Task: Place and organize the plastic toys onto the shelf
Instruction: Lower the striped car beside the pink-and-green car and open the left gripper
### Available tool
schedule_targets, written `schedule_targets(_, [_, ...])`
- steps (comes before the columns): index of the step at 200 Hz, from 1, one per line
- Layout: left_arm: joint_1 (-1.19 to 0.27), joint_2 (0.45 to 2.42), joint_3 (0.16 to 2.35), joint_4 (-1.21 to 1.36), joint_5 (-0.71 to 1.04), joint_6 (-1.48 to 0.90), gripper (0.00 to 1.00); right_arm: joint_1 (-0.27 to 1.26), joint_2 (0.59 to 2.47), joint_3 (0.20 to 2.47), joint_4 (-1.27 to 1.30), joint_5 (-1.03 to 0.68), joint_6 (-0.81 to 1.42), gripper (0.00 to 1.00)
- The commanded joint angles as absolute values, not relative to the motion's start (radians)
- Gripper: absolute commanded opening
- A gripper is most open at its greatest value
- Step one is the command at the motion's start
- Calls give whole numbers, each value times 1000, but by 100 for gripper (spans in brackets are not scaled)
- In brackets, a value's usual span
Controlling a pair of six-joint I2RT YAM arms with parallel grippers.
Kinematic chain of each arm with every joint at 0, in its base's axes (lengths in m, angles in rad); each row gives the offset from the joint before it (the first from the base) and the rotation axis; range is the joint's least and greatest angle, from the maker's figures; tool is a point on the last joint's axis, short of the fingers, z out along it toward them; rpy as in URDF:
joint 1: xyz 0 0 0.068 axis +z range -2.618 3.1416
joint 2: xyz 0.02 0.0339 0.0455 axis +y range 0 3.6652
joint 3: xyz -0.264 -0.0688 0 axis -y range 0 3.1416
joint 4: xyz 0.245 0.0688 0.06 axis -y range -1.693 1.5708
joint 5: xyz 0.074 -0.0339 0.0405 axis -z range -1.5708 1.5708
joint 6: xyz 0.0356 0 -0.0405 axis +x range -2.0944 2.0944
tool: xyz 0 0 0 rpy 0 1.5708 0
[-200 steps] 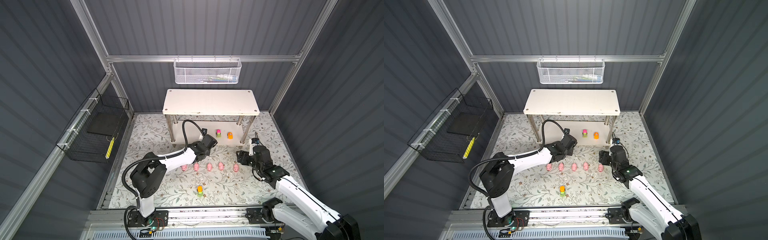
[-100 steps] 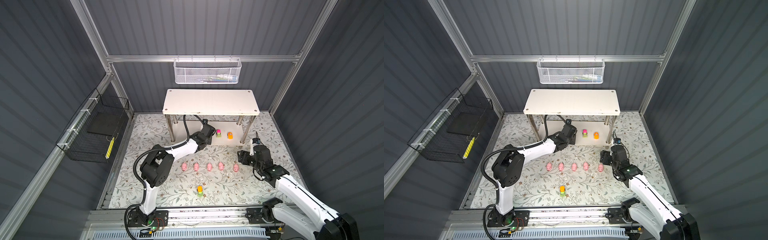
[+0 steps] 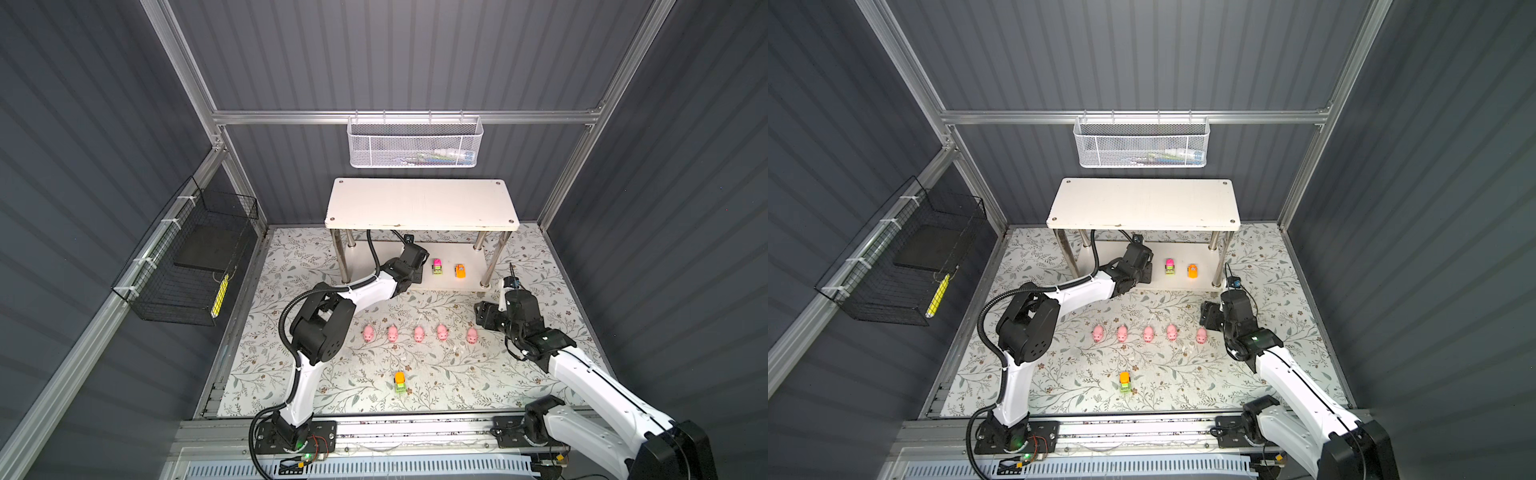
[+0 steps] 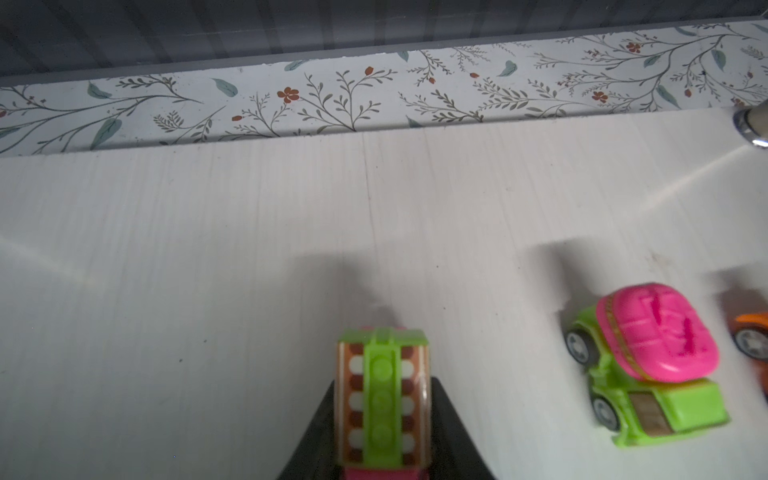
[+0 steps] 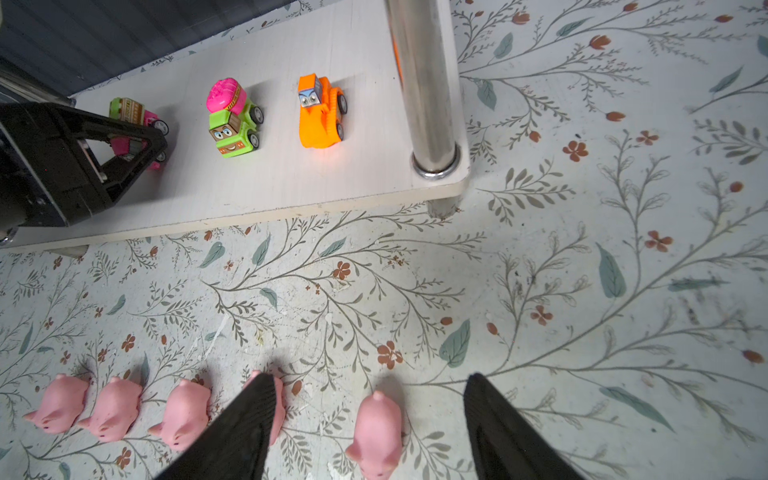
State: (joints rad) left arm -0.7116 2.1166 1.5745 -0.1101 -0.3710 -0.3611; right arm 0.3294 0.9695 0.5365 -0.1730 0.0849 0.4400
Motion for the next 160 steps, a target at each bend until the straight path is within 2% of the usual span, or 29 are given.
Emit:
schedule_targets(1, [-700, 2140, 1606, -107, -351, -347, 32, 324, 981, 562, -173, 79, 432, 73])
schedule_targets(94, [-691, 2152, 1615, -117, -338, -357, 34, 320, 1002, 566, -166, 64, 436, 73])
schedule_targets(160, [-691, 2133, 1581, -109, -337, -373, 41, 320, 1006, 563, -159, 61, 441, 74])
